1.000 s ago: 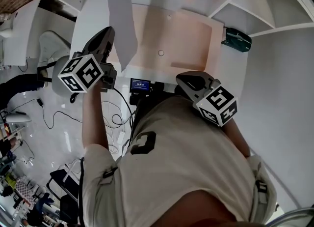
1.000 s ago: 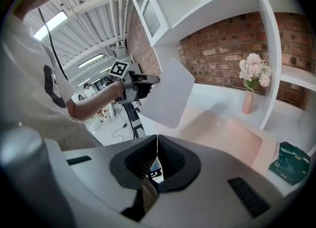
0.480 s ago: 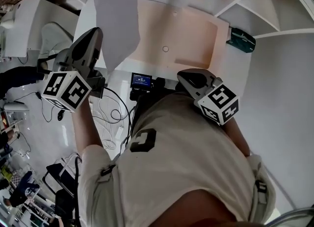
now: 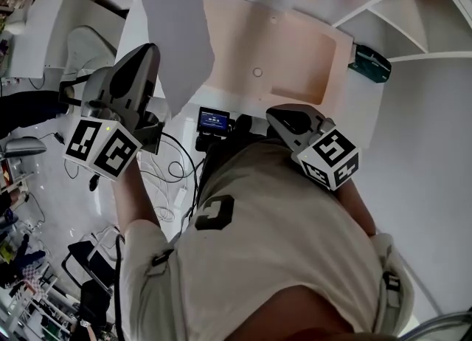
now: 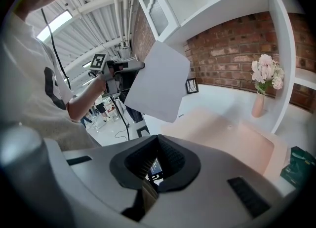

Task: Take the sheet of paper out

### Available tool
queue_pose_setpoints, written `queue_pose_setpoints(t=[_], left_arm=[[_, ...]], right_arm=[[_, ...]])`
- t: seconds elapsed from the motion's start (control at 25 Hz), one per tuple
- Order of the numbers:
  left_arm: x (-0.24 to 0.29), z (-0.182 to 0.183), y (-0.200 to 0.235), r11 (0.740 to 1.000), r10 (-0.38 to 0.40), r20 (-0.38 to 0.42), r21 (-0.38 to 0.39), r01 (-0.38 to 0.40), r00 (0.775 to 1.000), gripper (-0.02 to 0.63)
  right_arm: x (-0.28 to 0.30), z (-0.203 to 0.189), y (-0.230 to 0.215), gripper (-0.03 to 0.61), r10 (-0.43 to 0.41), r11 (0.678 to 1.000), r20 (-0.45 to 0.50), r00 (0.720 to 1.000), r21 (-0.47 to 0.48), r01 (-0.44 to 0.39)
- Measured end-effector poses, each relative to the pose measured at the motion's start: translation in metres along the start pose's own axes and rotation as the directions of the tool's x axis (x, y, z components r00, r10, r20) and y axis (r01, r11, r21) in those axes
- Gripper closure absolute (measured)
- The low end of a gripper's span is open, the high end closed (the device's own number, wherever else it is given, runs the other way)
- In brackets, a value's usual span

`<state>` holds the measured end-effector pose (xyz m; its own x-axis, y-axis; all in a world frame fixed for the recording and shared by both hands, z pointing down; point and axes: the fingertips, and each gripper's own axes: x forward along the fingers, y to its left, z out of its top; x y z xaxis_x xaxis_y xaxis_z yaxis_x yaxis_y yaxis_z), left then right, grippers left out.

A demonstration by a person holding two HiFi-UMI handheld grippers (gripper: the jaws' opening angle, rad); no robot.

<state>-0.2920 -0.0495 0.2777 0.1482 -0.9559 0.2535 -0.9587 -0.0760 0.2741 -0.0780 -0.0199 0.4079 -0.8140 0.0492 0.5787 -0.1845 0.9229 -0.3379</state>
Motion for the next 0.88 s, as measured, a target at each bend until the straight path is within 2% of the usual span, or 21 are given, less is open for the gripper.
queue_pose_setpoints(t=[0.28, 0.72, 0.88], left_arm=[[0.000, -0.021, -0.002, 0.999, -0.032, -0.012, -0.044, 0.031, 0.999, 0.598], [0.017, -0.028, -0.014, 0.987, -0.153, -0.030, -0.042, 0.152, 0.988, 0.598], [0.015, -0.029, -0.023, 0.987, -0.156, -0.028, -0.049, 0.154, 0.987, 0.598]], right_arm=[[0.007, -0.003, 0.015, 0.554, -0.009, 1.000, 0.007, 1.000, 0.005, 0.009], [0.001, -0.001, 0.025, 0.554, -0.111, 0.993, 0.049, 0.993, 0.050, 0.109], [-0.009, 0.000, 0.028, 0.554, -0.094, 0.995, 0.034, 0.995, 0.030, 0.093]])
